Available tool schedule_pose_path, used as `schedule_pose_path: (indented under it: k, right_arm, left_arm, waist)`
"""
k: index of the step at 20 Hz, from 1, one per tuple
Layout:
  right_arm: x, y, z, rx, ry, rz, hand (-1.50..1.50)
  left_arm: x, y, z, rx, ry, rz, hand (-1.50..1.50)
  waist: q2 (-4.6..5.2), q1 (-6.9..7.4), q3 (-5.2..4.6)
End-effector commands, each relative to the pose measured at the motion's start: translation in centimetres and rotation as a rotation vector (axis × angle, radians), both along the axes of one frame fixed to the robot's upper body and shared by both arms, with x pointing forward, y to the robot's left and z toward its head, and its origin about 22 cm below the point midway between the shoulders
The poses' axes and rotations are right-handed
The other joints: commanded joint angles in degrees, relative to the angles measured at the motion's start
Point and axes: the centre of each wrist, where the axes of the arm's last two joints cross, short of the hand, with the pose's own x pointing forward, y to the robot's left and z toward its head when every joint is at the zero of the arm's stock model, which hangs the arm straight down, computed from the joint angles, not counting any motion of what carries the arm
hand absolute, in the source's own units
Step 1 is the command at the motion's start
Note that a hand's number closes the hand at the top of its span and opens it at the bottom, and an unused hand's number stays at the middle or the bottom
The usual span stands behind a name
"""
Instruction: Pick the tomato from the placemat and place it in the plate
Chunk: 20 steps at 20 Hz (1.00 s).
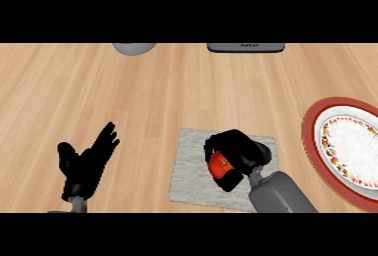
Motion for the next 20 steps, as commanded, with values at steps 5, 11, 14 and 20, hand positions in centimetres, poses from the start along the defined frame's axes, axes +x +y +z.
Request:
schedule_pose_path:
  k: [5,11,14,20]
  right_arm:
    - [-1.6,1.3,0.8,0.118,-0.243,-0.43,1.5]
    - [-1.6,1.7,4.0,0.084,-0.51,-0.855,1.5]
    - [-3.1,2.6,5.3,0.121,-0.587,-0.999,1.5]
    - [-4.5,3.1,6.4,0.272,-0.696,-1.249,1.5]
  left_arm:
    - [-1.2,0.8,-1.3,-0.004,0.058,0.032,0.0]
    - [-1.1,0.2,-1.3,0.0,0.042,0.052,0.0]
    - [-1.0,0.8,-1.4,-0.003,0.05,0.033,0.0]
    - [-0.2,-0.8,-0.6,-0.005,0.037,0.031,0.0]
  waist:
    - [-0.15,-0.98,-0.21]
    - [-0.78,-2.19,-0.39]
    - [-0.5,-1.88,-0.33]
    - [0.02,-0.9,-0.18]
